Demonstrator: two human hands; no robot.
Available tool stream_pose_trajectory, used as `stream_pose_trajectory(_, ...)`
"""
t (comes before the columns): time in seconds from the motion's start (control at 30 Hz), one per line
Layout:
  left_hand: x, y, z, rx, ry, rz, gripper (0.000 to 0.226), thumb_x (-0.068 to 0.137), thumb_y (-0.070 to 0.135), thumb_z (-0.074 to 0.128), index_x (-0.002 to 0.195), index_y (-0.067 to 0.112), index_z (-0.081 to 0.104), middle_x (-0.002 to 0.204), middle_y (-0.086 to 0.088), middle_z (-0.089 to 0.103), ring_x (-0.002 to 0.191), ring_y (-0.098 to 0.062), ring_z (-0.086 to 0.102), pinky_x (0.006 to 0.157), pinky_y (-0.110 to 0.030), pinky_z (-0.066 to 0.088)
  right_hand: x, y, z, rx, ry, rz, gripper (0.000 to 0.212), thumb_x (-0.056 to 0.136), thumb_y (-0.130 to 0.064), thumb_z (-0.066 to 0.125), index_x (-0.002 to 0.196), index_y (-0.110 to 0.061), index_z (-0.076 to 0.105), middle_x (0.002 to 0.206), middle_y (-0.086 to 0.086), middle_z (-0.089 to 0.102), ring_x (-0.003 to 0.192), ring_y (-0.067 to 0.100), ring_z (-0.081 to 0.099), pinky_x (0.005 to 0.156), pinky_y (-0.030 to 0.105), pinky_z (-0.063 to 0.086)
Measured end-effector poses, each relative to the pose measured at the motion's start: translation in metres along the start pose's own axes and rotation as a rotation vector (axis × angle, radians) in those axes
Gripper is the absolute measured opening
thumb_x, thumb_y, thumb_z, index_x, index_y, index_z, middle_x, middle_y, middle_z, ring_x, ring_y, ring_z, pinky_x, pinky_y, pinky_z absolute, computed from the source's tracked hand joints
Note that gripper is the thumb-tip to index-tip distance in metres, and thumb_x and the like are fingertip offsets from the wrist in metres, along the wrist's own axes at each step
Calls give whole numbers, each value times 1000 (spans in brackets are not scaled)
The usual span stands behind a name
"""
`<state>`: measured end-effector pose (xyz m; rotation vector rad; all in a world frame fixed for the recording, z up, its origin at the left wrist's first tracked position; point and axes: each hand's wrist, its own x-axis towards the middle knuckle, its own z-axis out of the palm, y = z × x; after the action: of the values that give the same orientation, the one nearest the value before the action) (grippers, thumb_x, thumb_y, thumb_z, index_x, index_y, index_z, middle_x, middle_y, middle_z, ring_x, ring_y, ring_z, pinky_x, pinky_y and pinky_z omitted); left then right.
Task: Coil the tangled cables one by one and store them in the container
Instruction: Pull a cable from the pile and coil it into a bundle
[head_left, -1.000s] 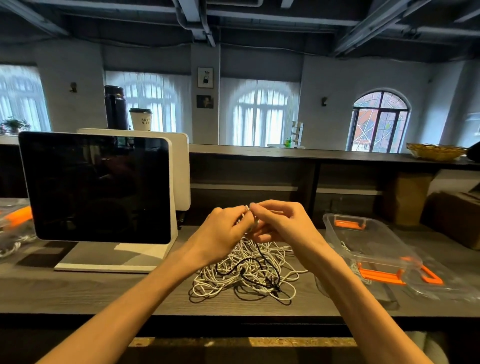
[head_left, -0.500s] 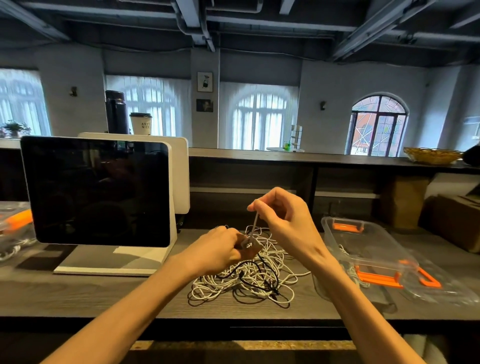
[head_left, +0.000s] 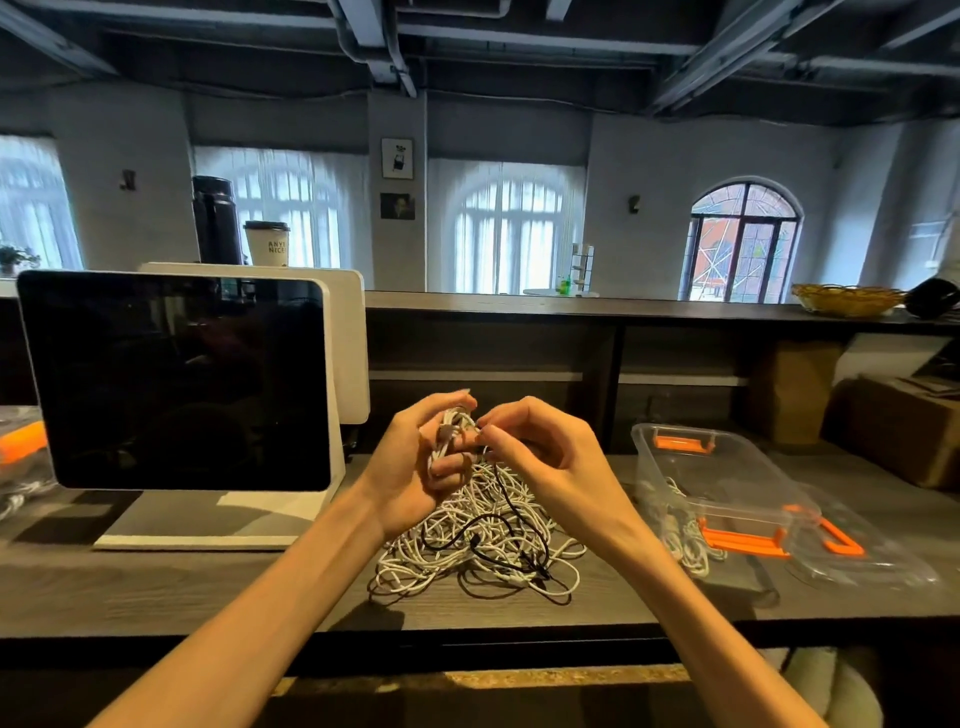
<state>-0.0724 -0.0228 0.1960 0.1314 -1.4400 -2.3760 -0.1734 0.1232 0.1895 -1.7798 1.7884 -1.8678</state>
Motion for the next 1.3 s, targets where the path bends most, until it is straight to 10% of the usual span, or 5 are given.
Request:
stream_pose_trajectory(0.13, 2, -4, 14, -50, 1, 17, 35, 95, 32, 54, 117, 10, 69, 108, -18, 62, 98, -28, 59, 82, -34, 48, -5, 2, 1, -46, -6, -67, 12, 96, -16, 71, 104, -7, 73, 112, -3, 72, 104, 18, 71, 87, 39, 61)
stream_pose_trajectory(0.3, 2, -5, 20, 24, -58, -3, 35, 102, 19, 44, 131, 14, 64, 130, -26, 61, 124, -39, 57, 110, -46, 42, -5, 3, -13, -5, 5, -57, 18, 87, -19, 79, 100, -7, 79, 96, -1, 75, 93, 23, 74, 79, 32, 61)
stream_pose_trajectory(0.67, 4, -9, 24, 458, 134, 184, 32, 87, 7, 75, 116, 15, 68, 103, -7, 77, 92, -27, 76, 63, -33, 60, -6, 1, -25, -346, -9, 15, 25, 77, -11, 89, 98, -19, 78, 91, -10, 76, 87, 1, 72, 79, 26, 62)
stream_pose_trajectory(0.97, -1, -2, 17, 425, 168, 136, 34, 84, 17, 79, 116, 15, 68, 101, -10, 78, 90, -30, 76, 63, -35, 60, 0, -2, -45, -235, -262, -12, 20, 96, -18, 70, 113, -11, 79, 117, -3, 75, 109, 4, 70, 91, 27, 59)
stream_pose_trajectory(1.3, 0, -3, 20, 393, 182, 147, 32, 84, 14, 79, 114, 13, 67, 101, -12, 77, 86, -29, 77, 61, -33, 60, 1, 10, -37, -152, -12, 59, 29, 84, -14, 84, 111, -13, 76, 113, -1, 72, 94, 11, 75, 85, 34, 63)
